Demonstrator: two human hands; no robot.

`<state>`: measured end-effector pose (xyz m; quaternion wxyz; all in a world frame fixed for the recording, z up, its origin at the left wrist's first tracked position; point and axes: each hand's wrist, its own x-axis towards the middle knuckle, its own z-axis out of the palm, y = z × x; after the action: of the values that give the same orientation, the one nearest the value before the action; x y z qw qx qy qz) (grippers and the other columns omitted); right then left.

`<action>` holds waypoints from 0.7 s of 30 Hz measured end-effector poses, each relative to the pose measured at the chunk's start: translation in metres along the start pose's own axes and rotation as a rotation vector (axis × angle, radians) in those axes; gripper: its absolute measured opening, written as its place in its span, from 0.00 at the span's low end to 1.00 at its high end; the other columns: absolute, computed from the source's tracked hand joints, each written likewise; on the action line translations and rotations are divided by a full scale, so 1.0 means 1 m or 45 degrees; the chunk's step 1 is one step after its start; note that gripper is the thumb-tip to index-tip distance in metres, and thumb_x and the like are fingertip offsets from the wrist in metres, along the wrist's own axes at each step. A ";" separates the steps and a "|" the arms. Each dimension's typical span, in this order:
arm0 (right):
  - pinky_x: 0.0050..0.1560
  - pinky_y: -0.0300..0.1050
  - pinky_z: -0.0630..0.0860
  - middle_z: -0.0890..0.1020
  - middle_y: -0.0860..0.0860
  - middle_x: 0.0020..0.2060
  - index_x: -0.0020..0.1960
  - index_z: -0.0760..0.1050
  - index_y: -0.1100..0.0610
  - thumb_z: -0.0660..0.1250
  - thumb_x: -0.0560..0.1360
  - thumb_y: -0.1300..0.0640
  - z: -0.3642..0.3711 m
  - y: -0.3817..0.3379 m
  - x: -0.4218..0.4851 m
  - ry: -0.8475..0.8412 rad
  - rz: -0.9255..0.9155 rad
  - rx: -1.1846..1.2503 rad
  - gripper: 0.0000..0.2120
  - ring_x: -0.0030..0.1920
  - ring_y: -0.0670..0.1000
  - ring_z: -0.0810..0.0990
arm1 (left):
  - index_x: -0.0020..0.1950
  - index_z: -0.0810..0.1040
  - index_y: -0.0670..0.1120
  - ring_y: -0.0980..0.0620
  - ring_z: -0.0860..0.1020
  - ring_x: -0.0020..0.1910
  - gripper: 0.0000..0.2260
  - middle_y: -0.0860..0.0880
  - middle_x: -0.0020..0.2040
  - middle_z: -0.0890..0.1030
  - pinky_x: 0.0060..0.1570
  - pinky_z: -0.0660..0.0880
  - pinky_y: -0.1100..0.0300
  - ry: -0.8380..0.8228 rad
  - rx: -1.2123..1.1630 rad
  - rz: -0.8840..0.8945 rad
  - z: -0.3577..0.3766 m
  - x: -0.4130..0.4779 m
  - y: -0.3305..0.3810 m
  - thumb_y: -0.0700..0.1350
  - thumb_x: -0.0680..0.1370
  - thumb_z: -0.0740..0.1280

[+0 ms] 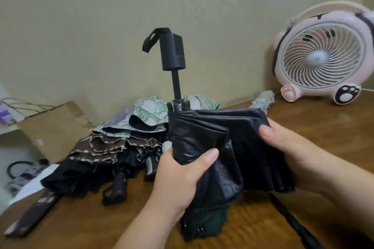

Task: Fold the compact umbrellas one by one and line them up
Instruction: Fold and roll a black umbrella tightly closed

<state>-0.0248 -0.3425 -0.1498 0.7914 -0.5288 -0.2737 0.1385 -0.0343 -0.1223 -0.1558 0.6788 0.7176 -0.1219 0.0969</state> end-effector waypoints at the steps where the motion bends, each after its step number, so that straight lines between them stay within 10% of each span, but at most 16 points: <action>1: 0.63 0.49 0.79 0.81 0.55 0.66 0.71 0.73 0.54 0.81 0.66 0.45 0.004 0.003 0.002 0.045 -0.048 -0.126 0.38 0.66 0.57 0.80 | 0.54 0.87 0.46 0.44 0.85 0.57 0.12 0.45 0.54 0.87 0.59 0.79 0.42 0.014 0.007 0.020 -0.002 0.000 -0.001 0.44 0.71 0.77; 6: 0.60 0.50 0.81 0.85 0.52 0.58 0.69 0.73 0.56 0.80 0.67 0.66 0.018 0.012 0.009 0.398 -0.161 -0.412 0.33 0.59 0.53 0.84 | 0.58 0.84 0.44 0.41 0.84 0.59 0.18 0.42 0.57 0.86 0.63 0.77 0.37 0.073 -0.114 -0.016 -0.014 0.003 -0.007 0.46 0.70 0.78; 11: 0.52 0.50 0.83 0.87 0.57 0.53 0.68 0.74 0.56 0.75 0.68 0.66 0.014 0.007 0.012 0.499 -0.201 -0.359 0.29 0.55 0.58 0.86 | 0.58 0.85 0.42 0.39 0.84 0.58 0.15 0.40 0.57 0.86 0.62 0.78 0.39 0.002 -0.225 -0.109 -0.022 0.002 -0.006 0.41 0.71 0.75; 17: 0.66 0.55 0.77 0.81 0.60 0.64 0.70 0.73 0.62 0.75 0.73 0.53 -0.001 0.005 0.002 -0.027 0.138 -0.271 0.29 0.64 0.61 0.80 | 0.52 0.88 0.40 0.39 0.86 0.49 0.27 0.38 0.53 0.86 0.44 0.83 0.49 -0.214 -0.605 -0.313 -0.037 -0.001 -0.006 0.43 0.54 0.85; 21: 0.46 0.45 0.78 0.79 0.66 0.40 0.52 0.76 0.69 0.76 0.70 0.39 0.000 0.018 0.001 -0.247 0.211 -0.189 0.32 0.39 0.58 0.80 | 0.46 0.89 0.41 0.43 0.87 0.43 0.22 0.41 0.47 0.87 0.40 0.84 0.51 -0.233 -0.765 -0.415 -0.039 -0.001 -0.006 0.47 0.55 0.83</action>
<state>-0.0229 -0.3346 -0.1661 0.7058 -0.5908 -0.3138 0.2331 -0.0323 -0.0830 -0.1597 0.8525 0.5015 -0.0892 -0.1174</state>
